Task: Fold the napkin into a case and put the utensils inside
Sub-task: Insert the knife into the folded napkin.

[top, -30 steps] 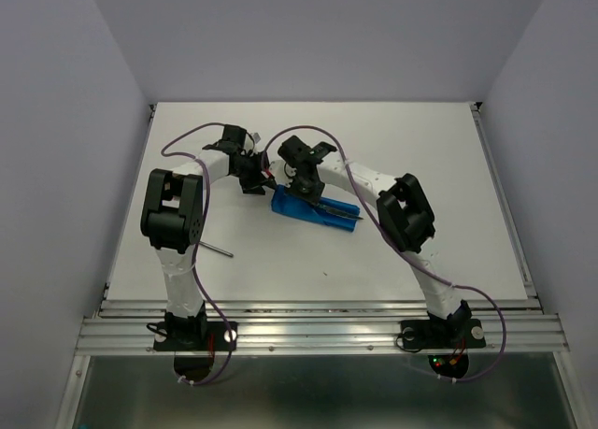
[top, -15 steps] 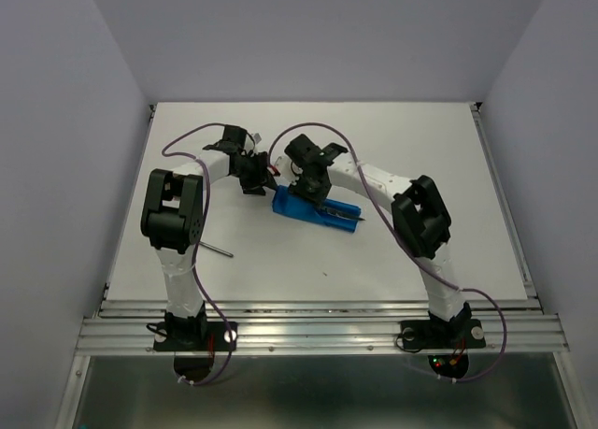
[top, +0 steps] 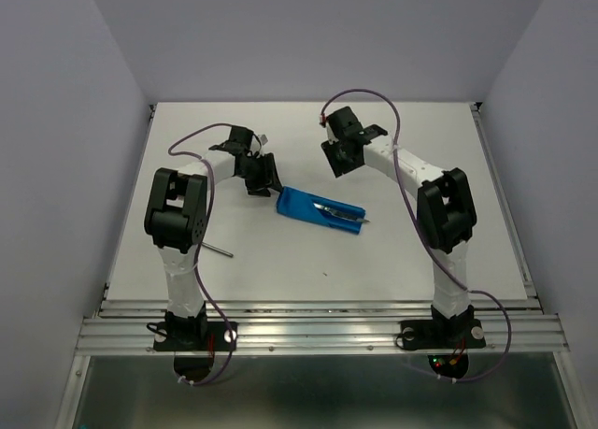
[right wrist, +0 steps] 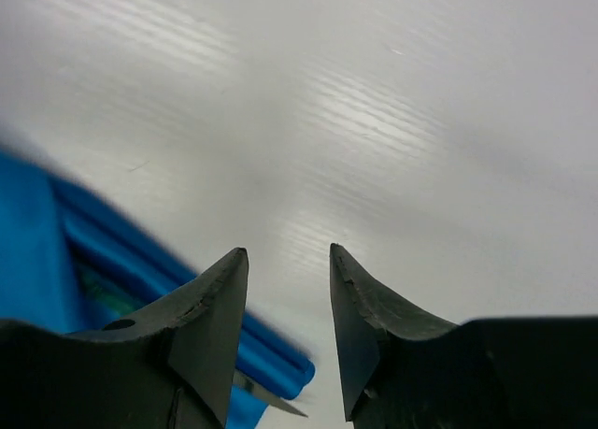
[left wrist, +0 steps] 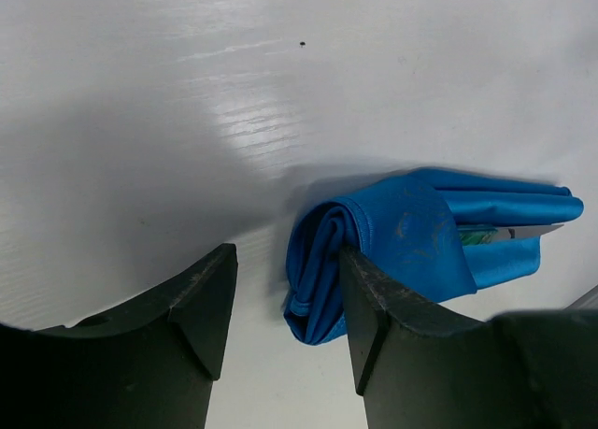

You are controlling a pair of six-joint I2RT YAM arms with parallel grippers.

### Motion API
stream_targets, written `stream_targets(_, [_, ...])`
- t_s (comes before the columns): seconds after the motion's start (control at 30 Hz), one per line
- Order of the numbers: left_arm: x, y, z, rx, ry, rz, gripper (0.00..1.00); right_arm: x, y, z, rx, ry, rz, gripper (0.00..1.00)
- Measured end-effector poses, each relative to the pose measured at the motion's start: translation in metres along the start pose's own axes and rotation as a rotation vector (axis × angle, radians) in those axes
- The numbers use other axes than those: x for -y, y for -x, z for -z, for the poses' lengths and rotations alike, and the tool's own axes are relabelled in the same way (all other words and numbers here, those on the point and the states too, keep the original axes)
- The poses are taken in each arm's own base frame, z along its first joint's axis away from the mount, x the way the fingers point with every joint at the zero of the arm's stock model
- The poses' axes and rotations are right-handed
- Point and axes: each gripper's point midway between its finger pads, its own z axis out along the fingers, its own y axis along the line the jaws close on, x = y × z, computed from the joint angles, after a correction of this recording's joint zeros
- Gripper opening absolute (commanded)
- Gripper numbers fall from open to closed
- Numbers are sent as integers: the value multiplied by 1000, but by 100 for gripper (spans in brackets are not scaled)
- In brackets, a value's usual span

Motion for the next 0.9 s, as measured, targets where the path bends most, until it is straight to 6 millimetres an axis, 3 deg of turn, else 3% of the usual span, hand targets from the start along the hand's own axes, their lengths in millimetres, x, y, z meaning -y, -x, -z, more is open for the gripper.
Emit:
stream_targets(0.13, [4,-5,-4,-14,-1,-10,58,17,-12,-20,-19,-50,-158,45])
stream_targets(0.27, [7,-7,-5,-17,-2,-17,57,9,-30,-33,-47,-57,-215,45])
stream_targets(0.4, [9,-10,-7,-22,-3,-23,57,-6,-65,-50,-104,-46,-243,42])
stream_targets(0.6, [13,-17,-8,-27,-7,-36,57,-14,-87,-34,-83,-14,-266,40])
stream_targets(0.7, [15,-30,-6,-42,-6,-46,57,-19,-103,-26,-96,-5,-268,39])
stream_targets(0.9, [17,-64,6,-73,1,-56,57,-48,-130,-5,-113,40,-256,39])
